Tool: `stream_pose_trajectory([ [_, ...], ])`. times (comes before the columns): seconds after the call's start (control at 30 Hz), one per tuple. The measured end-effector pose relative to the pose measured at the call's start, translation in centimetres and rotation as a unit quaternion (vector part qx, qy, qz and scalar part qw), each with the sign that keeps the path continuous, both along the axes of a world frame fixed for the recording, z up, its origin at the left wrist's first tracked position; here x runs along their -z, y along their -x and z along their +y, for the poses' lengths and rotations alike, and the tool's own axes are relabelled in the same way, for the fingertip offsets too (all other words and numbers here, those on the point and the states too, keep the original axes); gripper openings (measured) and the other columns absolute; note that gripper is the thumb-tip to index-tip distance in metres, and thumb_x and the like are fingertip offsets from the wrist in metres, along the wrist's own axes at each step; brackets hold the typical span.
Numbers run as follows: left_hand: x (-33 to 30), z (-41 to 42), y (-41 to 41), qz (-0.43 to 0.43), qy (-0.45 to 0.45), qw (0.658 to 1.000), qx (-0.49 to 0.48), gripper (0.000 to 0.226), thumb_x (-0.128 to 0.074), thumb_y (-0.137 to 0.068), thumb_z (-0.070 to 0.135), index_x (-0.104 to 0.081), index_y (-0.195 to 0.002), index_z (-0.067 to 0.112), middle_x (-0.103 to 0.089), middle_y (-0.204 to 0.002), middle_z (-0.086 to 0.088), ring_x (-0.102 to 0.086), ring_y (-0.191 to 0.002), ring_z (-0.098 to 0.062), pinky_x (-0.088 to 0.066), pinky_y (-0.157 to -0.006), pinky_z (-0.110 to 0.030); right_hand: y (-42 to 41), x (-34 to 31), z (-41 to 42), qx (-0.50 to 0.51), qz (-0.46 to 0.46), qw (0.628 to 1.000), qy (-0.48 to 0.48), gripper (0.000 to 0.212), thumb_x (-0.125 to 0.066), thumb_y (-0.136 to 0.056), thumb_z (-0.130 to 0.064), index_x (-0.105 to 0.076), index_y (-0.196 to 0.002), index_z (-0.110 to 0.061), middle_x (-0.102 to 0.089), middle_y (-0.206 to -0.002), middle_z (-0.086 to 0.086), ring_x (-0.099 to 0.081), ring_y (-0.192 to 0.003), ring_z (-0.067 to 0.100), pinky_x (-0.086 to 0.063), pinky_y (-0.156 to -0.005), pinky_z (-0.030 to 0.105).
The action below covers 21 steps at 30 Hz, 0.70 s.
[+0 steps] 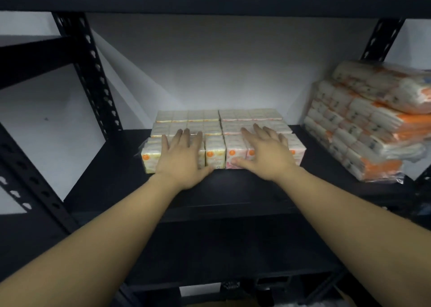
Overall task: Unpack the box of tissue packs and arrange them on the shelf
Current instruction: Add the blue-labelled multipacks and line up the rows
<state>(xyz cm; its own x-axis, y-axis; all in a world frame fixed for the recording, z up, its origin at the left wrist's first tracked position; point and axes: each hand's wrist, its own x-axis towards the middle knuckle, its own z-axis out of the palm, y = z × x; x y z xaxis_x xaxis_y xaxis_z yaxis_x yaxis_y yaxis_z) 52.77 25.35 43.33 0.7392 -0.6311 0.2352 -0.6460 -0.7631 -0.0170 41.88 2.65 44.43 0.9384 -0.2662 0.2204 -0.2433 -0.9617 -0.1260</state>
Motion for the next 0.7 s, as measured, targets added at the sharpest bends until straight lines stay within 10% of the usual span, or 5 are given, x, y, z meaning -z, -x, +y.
stream_pose_trajectory([
  [0.43,12.2,3.2,18.5,0.050,0.112,0.992,0.025,0.080,-0.060,-0.095,0.057,-0.032,-0.163,0.026,-0.015,-0.173,-0.011,-0.006,-0.161,-0.028,-0.002,-0.127,-0.054,15.6,14.7,3.8,-0.070,-0.126,0.987,-0.069,0.066,-0.055,-0.100,-0.054,-0.039,-0.159,-0.028,-0.013,-0.173,0.003,0.000,-0.161,0.023,-0.005,-0.128,0.053],
  [0.7,27.7,4.8,22.9,0.195,0.117,0.974,-0.019,0.075,-0.051,-0.093,0.058,-0.042,-0.158,0.021,-0.036,-0.165,-0.012,-0.026,-0.156,-0.031,-0.015,-0.125,-0.056,22.6,31.6,4.8,-0.018,0.027,0.983,-0.182,0.069,-0.061,-0.097,-0.049,-0.040,-0.159,-0.025,-0.010,-0.174,0.004,-0.005,-0.160,0.025,-0.016,-0.125,0.057],
])
